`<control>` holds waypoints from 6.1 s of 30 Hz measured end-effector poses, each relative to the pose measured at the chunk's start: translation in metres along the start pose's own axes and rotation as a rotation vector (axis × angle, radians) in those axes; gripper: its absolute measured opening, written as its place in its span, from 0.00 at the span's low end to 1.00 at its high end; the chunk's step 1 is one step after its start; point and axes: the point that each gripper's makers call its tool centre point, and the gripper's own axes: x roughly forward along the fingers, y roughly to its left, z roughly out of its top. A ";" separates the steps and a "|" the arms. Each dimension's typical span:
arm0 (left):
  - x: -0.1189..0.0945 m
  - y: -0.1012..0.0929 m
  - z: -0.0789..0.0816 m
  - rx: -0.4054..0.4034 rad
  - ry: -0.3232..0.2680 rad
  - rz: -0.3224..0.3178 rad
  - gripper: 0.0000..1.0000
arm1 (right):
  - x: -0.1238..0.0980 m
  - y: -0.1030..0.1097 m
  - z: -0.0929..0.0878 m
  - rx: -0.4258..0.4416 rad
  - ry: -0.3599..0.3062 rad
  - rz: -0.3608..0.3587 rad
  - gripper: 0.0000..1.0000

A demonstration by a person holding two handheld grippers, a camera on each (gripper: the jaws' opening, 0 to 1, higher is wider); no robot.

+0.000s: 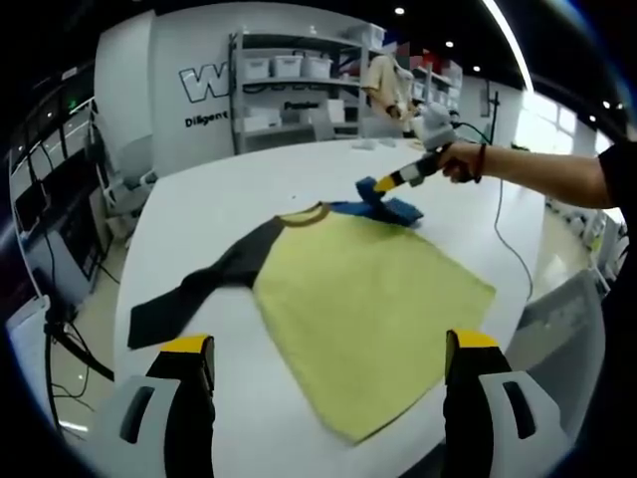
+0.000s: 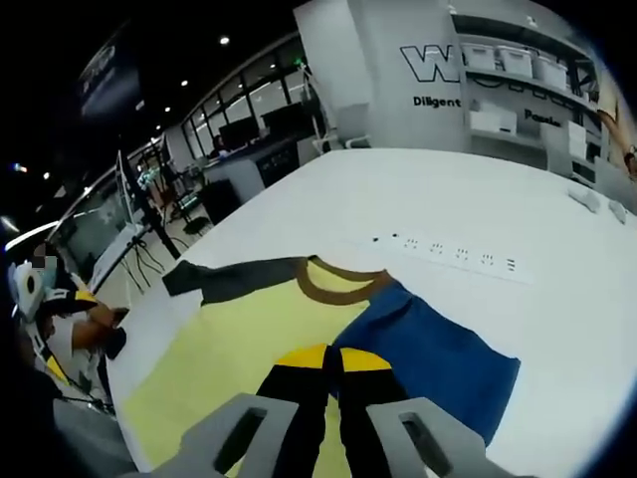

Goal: Fold the garment on the visible template until the final outline fits inside the template.

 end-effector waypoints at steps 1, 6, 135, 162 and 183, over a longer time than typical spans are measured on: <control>0.000 0.000 0.000 -0.001 0.000 0.000 0.97 | 0.001 0.002 0.000 -0.002 0.001 0.004 0.00; -0.001 0.001 0.000 0.000 -0.001 0.002 0.97 | 0.009 0.008 0.007 -0.008 -0.001 0.022 0.00; -0.001 0.019 -0.012 -0.036 -0.010 0.027 0.99 | 0.098 0.112 -0.026 -0.117 0.059 0.049 0.59; -0.001 0.012 -0.004 -0.021 -0.016 0.019 0.99 | 0.021 -0.032 -0.059 0.111 0.007 -0.208 0.78; -0.005 0.021 -0.007 -0.018 -0.007 0.040 0.99 | -0.001 -0.065 -0.095 0.142 0.054 -0.270 0.32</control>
